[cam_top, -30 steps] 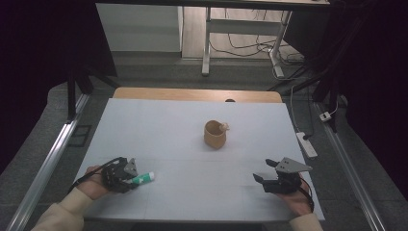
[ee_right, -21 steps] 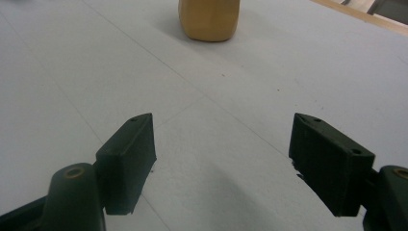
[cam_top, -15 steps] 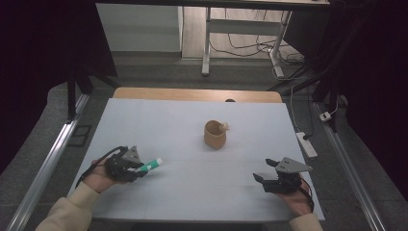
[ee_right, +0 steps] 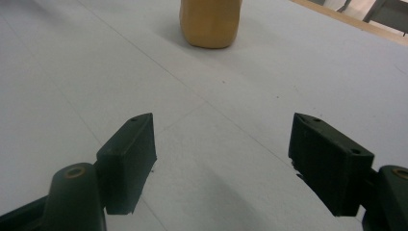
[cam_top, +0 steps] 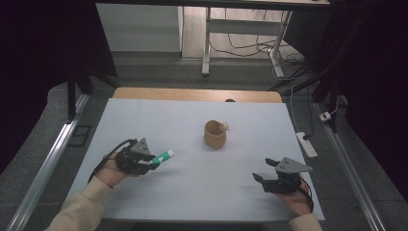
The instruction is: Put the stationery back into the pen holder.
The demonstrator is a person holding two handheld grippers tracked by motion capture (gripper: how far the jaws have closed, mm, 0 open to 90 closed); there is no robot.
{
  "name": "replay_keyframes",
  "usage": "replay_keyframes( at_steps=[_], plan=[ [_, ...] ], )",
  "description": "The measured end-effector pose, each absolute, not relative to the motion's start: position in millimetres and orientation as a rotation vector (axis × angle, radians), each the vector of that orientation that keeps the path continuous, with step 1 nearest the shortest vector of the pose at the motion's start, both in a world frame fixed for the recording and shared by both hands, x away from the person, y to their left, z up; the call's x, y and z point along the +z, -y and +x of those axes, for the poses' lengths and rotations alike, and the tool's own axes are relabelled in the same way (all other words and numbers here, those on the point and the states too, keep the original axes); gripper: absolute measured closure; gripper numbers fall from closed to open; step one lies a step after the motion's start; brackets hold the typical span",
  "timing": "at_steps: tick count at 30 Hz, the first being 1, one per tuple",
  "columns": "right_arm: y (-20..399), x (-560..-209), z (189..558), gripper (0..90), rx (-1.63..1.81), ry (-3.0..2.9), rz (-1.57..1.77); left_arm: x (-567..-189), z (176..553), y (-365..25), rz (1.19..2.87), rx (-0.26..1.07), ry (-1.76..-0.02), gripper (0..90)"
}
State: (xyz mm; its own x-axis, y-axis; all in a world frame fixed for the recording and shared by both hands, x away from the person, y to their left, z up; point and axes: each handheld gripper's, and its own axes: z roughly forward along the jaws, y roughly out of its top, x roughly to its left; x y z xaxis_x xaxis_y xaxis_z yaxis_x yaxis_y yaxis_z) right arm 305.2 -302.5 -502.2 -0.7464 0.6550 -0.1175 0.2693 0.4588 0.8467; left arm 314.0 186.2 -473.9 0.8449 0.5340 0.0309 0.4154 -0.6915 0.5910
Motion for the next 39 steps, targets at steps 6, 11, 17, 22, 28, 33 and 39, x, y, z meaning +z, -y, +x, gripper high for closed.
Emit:
replay_keyframes(
  at_steps=[6, 11, 17, 22, 28, 33, 39],
  plan=[
    [300.1, -501.1, 304.3, 24.2, 1.211, -2.288, 0.763, -468.8, 318.5, -175.1, 2.419, 0.273, -0.679, 65.0],
    [297.7, -501.1, 305.2, 24.1, 1.212, -2.291, 0.76, -463.4, 320.2, -165.9, 2.418, 0.292, -0.657, 65.0],
    [293.0, -500.7, 305.7, 24.0, 1.221, -2.29, 0.758, -461.2, 323.5, -153.0, 2.431, 0.308, -0.629, 65.0],
    [287.4, -500.4, 305.8, 23.9, 1.221, -2.304, 0.74, -461.5, 326.0, -143.8, 2.446, 0.307, -0.606, 65.0],
    [280.2, -500.2, 305.8, 24.0, 1.224, -2.321, 0.718, -463.0, 327.6, -132.3, 2.466, 0.306, -0.583, 65.0],
    [273.7, -499.7, 307.2, 24.2, 1.223, -2.344, 0.698, -467.4, 329.1, -120.3, 2.493, 0.3, -0.559, 64.9],
    [264.3, -498.1, 308.4, 24.3, 1.215, -2.368, 0.658, -471.8, 330.8, -110.3, 2.517, 0.283, -0.531, 64.9]
  ],
)
